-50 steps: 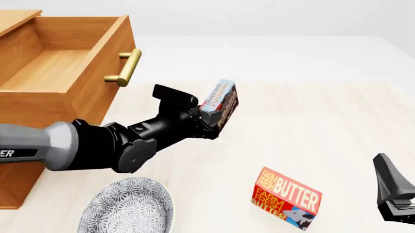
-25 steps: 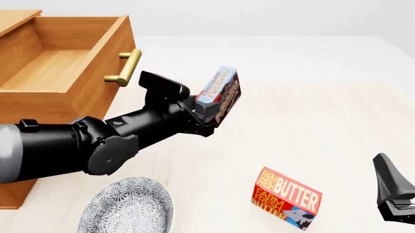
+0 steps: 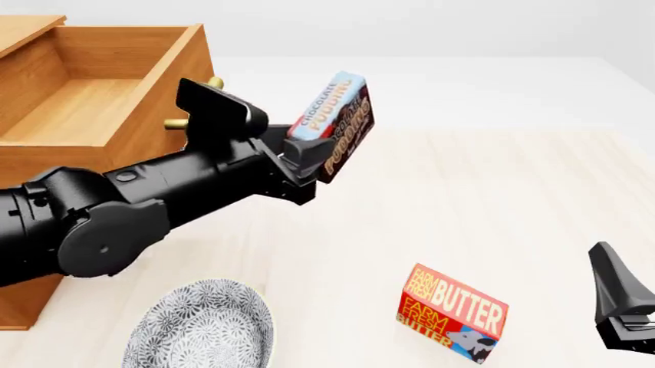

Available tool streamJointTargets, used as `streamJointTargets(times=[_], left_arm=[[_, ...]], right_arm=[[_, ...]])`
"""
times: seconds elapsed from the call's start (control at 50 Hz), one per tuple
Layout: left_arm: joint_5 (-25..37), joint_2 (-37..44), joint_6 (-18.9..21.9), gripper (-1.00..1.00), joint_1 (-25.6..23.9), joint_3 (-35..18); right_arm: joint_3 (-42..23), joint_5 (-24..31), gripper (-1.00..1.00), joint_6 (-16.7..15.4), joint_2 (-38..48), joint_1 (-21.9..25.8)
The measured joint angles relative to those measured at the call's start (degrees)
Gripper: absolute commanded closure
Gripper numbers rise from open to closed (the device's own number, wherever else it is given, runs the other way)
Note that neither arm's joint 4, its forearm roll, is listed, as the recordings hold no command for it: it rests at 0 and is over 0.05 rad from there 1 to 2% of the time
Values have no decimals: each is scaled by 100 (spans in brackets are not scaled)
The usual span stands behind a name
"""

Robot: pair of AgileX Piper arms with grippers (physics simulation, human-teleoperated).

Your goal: Put the chocolate pudding in the top drawer of the cabinet and close it.

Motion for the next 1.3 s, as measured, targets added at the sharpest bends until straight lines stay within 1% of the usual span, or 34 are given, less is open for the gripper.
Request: streamJointTargets(times=[0.2,0.46,0.58,0.86,1.3], left_arm=[[130,-404,96,100,50,101],[400,-916,227,100,124,102],[537,-1113,221,100,144,66],[827,-1424,356,100,244,-40],[1342,-1967,605,100,637,-274]], right_arm=[[0,0,-100,0,0,0],[0,0,-100,0,0,0],[0,0,-100,0,0,0],[0,0,-100,0,0,0],[0,0,-100,0,0,0]])
